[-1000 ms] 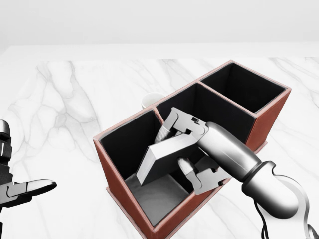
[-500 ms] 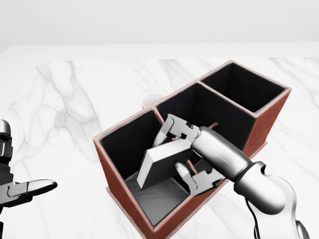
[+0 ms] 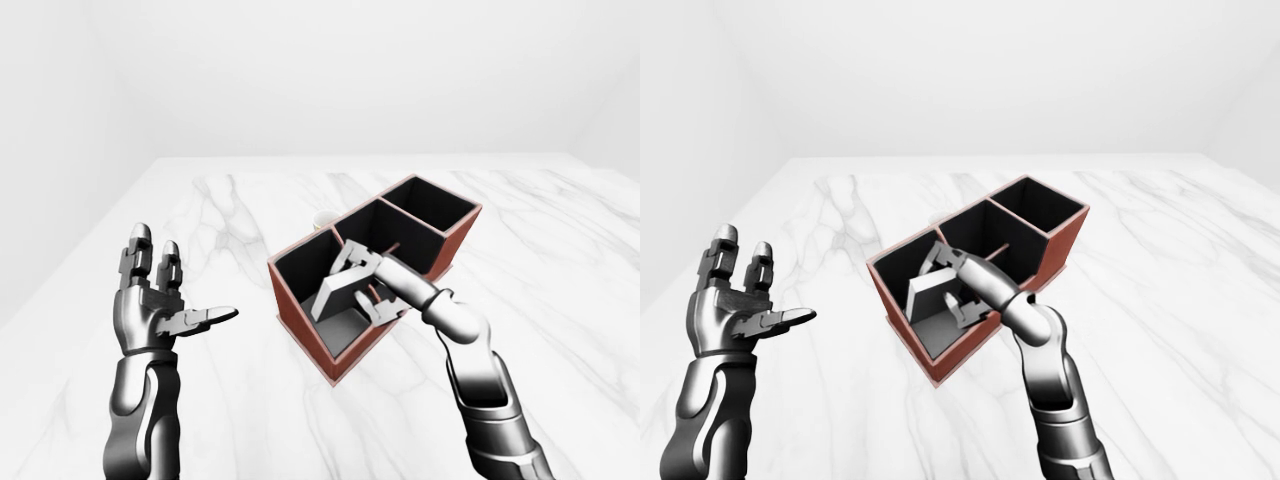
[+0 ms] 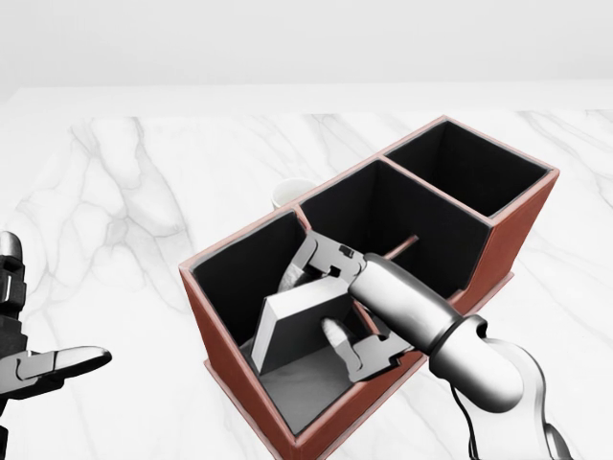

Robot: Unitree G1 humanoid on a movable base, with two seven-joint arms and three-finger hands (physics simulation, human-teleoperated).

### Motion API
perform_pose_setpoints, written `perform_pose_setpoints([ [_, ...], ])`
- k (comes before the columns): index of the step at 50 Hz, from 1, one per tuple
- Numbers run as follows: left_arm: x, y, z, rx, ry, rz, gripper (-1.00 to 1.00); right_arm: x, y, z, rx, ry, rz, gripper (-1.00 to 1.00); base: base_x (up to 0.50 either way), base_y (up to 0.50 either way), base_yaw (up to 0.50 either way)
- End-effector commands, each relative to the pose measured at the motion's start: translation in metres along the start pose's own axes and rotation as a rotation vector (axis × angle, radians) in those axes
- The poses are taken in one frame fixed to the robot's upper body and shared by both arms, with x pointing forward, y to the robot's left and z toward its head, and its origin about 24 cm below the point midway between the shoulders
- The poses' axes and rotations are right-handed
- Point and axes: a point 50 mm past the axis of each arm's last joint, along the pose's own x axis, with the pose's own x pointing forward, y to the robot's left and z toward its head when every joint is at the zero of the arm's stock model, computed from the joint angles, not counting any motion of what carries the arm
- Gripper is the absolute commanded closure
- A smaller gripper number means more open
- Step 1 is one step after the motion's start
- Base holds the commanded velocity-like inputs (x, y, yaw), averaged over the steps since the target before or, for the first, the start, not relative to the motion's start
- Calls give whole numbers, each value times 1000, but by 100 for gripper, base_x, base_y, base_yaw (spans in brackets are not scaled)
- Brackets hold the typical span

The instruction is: Pick up the book and place it in the left compartment of the caddy.

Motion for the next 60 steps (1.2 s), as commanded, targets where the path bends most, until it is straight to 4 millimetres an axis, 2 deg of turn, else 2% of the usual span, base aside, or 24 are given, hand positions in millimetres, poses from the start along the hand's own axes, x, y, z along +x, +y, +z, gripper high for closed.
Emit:
perform_pose_setpoints([
  [1, 0, -1, 0, 1, -2, -2, -100, 5, -1, 5, -10, -13, -7, 100, 0, 0, 0],
  [16, 0, 0, 1, 0, -2, -1, -100, 5, 0, 20, -136, 0, -29, 100, 0, 0, 0],
  [28, 1, -1, 1, 0, -4, -1, -100, 6, -4, 21, -176, 23, -50, 100, 0, 0, 0],
  [60, 1, -1, 0, 1, 0, -1, -100, 14, 8, -18, -72, 149, 32, 100, 0, 0, 0],
])
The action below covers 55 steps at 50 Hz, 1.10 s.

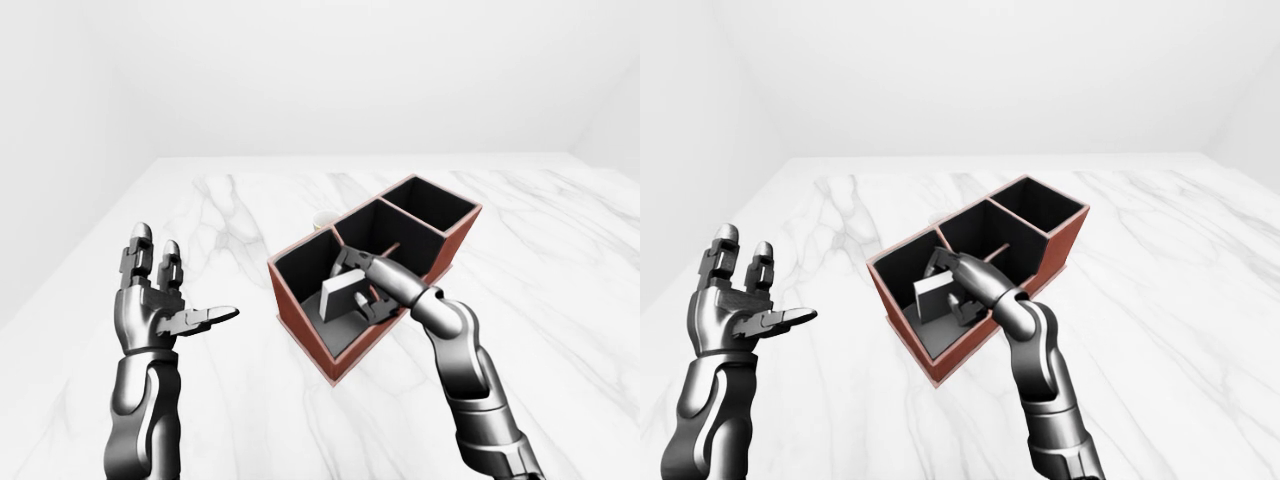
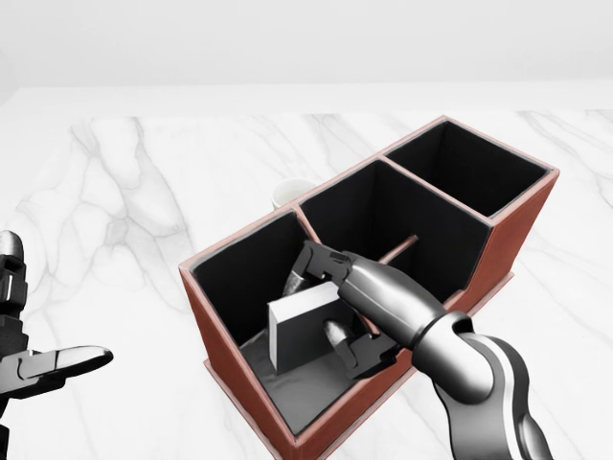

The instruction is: Pick up the book and place it in the left compartment of the caddy.

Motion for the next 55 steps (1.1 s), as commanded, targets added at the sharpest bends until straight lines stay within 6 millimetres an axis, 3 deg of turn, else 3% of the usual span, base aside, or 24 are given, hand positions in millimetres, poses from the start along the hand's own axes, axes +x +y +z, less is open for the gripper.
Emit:
perform_pose_setpoints([
  [1, 0, 0, -1, 0, 3, 0, -100, 3, 4, -8, 44, 17, 21, 100, 0, 0, 0],
  [30, 0, 0, -1, 1, 3, -2, -100, 4, 6, -9, 40, 25, 30, 100, 0, 0, 0],
  [32, 0, 0, -1, 1, 3, -2, -100, 3, 6, -8, 35, 25, 28, -18, 0, 0, 0],
  [33, 0, 0, -1, 1, 4, -2, -100, 3, 6, -8, 32, 25, 27, -100, 0, 0, 0],
  [55, 0, -1, -2, 1, 9, -3, -100, 2, -1, -1, 19, -4, -4, -100, 0, 0, 0],
])
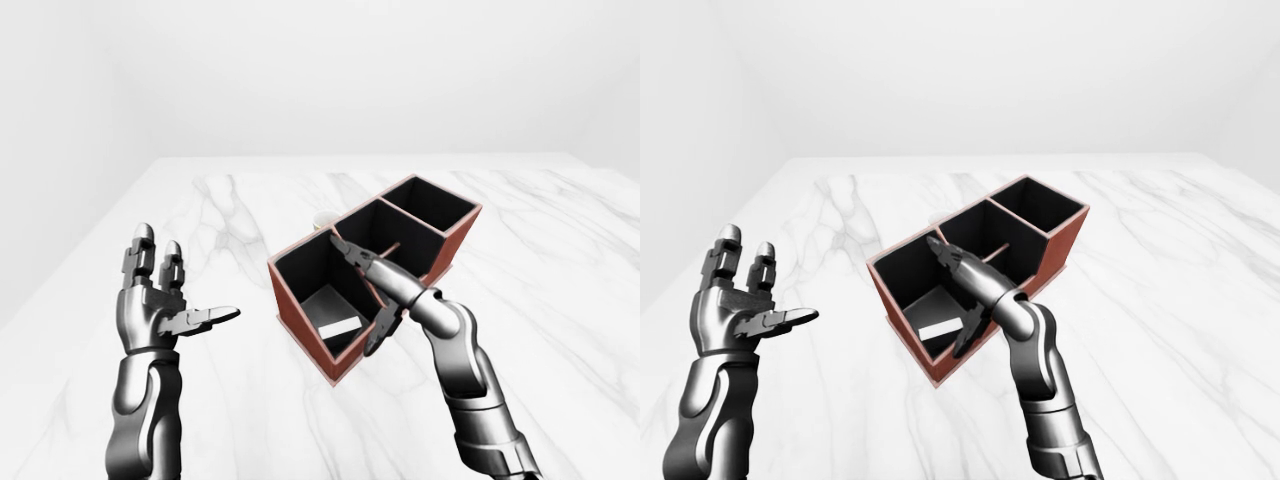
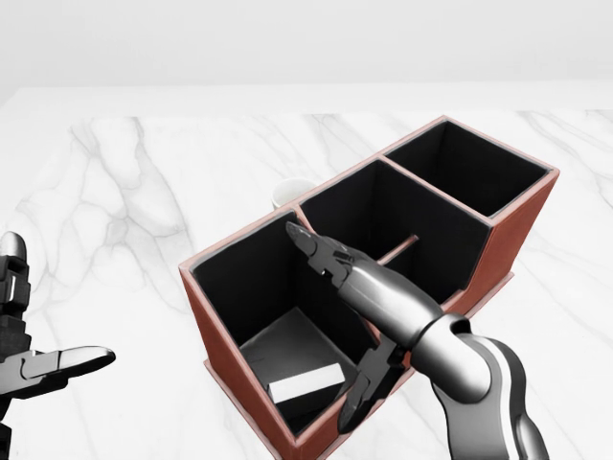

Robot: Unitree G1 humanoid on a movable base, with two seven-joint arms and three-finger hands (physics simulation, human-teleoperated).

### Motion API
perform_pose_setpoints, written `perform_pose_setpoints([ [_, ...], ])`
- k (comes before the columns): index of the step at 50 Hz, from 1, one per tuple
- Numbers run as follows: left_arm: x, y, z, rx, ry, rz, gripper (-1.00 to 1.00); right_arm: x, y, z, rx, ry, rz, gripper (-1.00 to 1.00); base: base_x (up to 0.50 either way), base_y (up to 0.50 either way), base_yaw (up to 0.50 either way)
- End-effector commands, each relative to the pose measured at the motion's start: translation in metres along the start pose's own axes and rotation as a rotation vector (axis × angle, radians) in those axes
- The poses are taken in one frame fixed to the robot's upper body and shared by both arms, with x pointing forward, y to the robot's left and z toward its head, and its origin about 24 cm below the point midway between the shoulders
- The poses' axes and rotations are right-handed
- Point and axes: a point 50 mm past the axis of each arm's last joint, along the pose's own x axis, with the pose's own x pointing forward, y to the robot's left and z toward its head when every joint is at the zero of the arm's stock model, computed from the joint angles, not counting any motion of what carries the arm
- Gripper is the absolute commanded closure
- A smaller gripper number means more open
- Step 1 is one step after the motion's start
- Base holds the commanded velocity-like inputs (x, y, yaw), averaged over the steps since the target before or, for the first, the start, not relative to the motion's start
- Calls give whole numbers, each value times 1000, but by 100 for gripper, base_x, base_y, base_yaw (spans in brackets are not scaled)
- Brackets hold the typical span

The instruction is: Pick up the book and place it in the left compartment of the caddy.

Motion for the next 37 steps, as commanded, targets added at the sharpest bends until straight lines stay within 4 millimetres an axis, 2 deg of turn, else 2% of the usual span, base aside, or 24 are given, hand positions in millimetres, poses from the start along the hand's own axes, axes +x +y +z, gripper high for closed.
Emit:
perform_pose_setpoints([
  [1, 0, -1, 0, 1, 0, -2, -100, -2, -7, 7, -7, -29, -29, -100, 0, 0, 0],
  [8, -1, -1, 1, 1, -3, -1, -100, -19, -22, 37, -49, -162, -124, -100, 0, 0, 0],
  [16, -1, -1, 0, 1, 0, -4, -100, -57, -36, 83, -168, -355, -270, -100, 0, 0, 0],
  [21, -2, -1, 2, 0, -10, -4, -100, -83, -38, 111, -271, -463, -349, -100, 0, 0, 0],
  [26, -1, -1, 2, 0, -7, -5, -100, -106, -34, 130, -366, -532, -412, -100, 0, 0, 0],
  [30, -2, -1, 3, 1, -11, -6, -100, -118, -30, 136, -390, -544, -448, -100, 0, 0, 0],
  [37, -2, -2, 1, 4, -4, -9, -100, -124, -39, 114, -226, -290, -673, -100, 0, 0, 0],
])
